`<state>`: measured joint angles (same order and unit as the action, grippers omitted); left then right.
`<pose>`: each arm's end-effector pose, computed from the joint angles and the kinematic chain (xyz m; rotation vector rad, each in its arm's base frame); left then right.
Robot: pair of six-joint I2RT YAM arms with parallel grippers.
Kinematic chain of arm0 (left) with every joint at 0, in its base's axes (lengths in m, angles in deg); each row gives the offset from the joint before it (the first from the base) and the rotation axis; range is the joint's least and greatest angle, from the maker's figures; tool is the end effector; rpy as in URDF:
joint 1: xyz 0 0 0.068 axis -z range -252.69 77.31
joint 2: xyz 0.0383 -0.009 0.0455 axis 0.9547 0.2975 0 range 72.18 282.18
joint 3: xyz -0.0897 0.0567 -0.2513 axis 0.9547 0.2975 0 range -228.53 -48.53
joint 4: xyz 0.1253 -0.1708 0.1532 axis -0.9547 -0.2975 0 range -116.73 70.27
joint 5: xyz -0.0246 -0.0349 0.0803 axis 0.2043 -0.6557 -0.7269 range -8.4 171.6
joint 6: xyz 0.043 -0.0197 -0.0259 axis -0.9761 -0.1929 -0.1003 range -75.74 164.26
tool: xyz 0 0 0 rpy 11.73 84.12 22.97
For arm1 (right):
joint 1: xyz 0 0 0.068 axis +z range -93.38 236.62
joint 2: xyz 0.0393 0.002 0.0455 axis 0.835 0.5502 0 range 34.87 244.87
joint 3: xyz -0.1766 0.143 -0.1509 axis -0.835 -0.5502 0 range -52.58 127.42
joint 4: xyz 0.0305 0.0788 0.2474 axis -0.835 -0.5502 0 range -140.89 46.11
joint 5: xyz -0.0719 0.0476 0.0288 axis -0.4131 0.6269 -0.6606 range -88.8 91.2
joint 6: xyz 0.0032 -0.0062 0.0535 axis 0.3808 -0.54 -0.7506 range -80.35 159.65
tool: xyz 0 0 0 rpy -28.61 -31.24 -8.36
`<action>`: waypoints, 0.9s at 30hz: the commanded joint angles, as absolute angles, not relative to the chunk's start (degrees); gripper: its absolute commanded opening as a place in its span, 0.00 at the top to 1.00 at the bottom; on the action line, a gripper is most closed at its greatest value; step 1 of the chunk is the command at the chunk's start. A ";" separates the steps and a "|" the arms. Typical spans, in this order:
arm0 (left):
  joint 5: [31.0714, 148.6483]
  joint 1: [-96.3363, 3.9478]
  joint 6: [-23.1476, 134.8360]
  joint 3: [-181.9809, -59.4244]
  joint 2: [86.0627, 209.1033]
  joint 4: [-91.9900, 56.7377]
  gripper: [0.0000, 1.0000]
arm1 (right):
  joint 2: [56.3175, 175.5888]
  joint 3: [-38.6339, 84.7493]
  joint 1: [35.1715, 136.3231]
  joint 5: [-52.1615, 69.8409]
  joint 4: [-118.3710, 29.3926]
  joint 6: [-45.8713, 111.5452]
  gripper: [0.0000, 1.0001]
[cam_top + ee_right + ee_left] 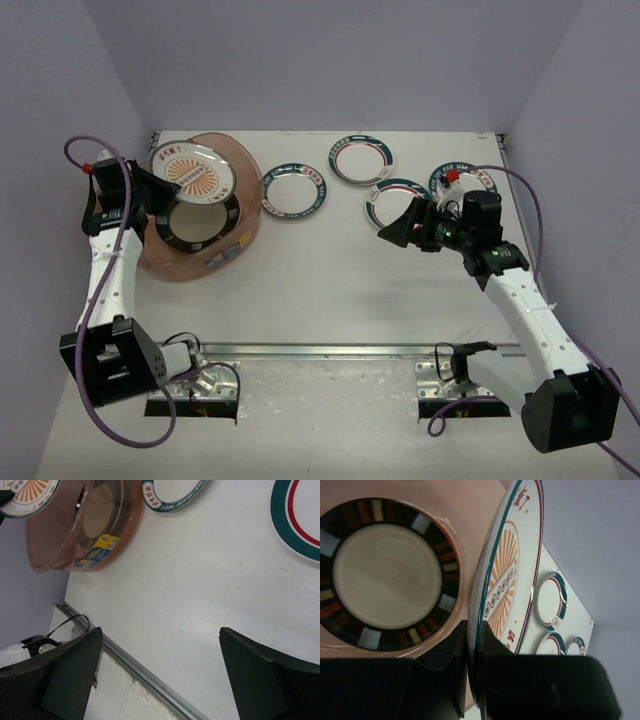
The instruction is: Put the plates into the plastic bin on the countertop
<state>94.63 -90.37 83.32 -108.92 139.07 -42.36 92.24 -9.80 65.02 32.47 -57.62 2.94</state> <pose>0.2516 0.0719 0.3352 -0.8710 1.9087 -0.4630 0.2166 0.0508 0.2826 0.1752 2.1465 1.0355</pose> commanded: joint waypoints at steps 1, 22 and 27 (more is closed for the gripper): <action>92.87 -92.89 87.94 -108.10 143.90 -36.03 1.00 | 91.30 -10.25 64.32 31.52 -58.81 6.80 0.01; 86.13 -94.49 84.13 -108.23 155.23 -40.01 0.00 | 95.59 -6.99 64.09 17.26 -65.24 4.83 0.01; 87.94 -94.45 82.59 -110.07 162.73 -44.76 0.00 | 97.74 -6.40 64.05 6.94 -67.07 -2.30 0.01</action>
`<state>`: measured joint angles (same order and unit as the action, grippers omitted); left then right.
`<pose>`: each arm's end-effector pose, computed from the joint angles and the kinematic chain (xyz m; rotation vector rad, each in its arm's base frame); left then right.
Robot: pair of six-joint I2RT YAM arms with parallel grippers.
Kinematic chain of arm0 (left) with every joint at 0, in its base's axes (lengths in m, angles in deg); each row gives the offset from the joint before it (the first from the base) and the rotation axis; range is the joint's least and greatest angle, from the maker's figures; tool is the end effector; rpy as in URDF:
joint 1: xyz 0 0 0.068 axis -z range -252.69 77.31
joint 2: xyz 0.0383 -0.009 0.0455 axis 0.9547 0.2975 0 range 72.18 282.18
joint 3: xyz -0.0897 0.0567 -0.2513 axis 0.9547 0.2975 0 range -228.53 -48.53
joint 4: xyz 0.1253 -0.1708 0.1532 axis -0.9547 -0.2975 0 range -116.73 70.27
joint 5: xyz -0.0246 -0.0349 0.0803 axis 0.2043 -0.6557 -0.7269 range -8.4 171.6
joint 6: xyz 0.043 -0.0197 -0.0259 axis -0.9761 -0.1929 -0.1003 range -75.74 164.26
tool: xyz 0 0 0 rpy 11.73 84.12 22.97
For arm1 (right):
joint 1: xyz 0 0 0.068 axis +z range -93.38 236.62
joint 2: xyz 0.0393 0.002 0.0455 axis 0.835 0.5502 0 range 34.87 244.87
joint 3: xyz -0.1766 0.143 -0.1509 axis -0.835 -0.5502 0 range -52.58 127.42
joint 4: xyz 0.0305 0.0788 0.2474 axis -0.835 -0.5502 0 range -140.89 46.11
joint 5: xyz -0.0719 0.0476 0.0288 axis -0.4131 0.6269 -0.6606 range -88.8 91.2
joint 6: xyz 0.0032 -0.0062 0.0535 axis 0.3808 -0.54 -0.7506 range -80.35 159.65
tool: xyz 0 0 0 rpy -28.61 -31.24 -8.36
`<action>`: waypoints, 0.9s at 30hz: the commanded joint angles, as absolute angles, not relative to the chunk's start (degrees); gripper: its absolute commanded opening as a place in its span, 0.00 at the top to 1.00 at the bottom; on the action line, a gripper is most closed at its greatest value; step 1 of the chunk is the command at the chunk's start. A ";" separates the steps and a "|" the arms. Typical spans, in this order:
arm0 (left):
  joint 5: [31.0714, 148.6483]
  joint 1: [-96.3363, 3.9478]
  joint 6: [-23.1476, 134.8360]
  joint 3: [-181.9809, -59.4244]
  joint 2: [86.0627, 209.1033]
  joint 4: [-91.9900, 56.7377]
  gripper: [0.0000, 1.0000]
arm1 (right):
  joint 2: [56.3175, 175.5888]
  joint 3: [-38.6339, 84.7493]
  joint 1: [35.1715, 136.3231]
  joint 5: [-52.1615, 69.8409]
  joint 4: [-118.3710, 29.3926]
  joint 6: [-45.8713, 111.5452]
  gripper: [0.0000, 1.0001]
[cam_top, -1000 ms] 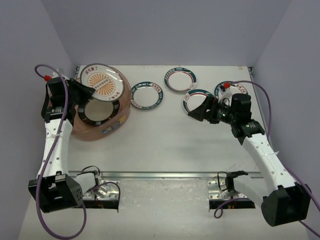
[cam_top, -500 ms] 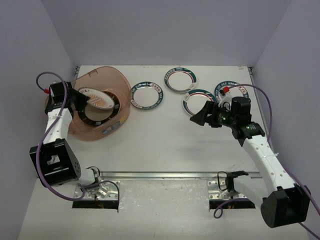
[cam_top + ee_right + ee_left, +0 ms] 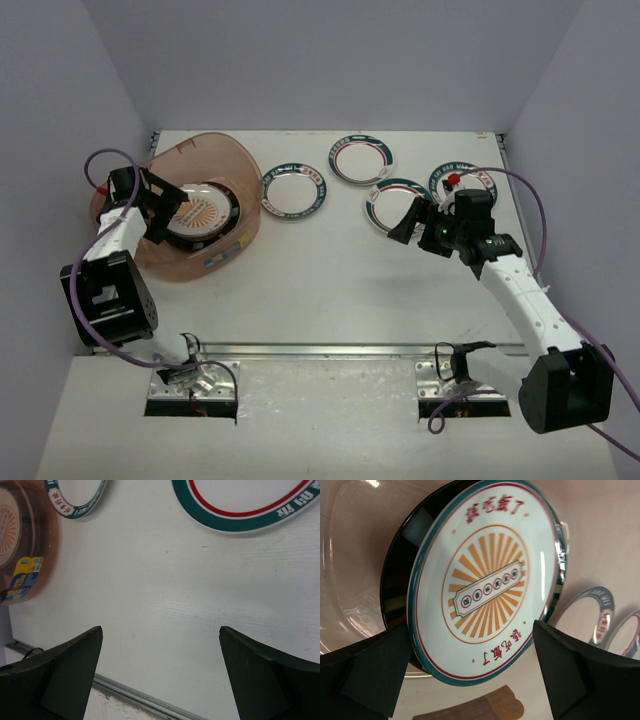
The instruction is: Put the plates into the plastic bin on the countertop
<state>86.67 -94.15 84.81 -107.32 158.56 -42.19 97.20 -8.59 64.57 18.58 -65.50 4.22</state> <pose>0.2976 0.1137 0.2327 -1.2313 2.1258 -0.2552 0.2278 0.0427 0.2578 0.3925 2.3064 0.7341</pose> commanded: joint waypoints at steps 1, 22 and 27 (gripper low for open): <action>88.04 -94.42 82.59 -110.01 163.34 -45.03 0.00 | 97.62 -6.94 64.02 4.43 -66.98 -4.37 0.01; 80.20 -91.17 78.73 -110.01 138.54 -53.52 0.00 | 121.38 -7.73 58.64 -2.88 -55.13 -15.14 0.01; 99.28 -90.92 75.62 -102.36 120.59 -42.16 0.00 | 128.80 -12.11 54.46 4.77 -35.40 -16.98 0.04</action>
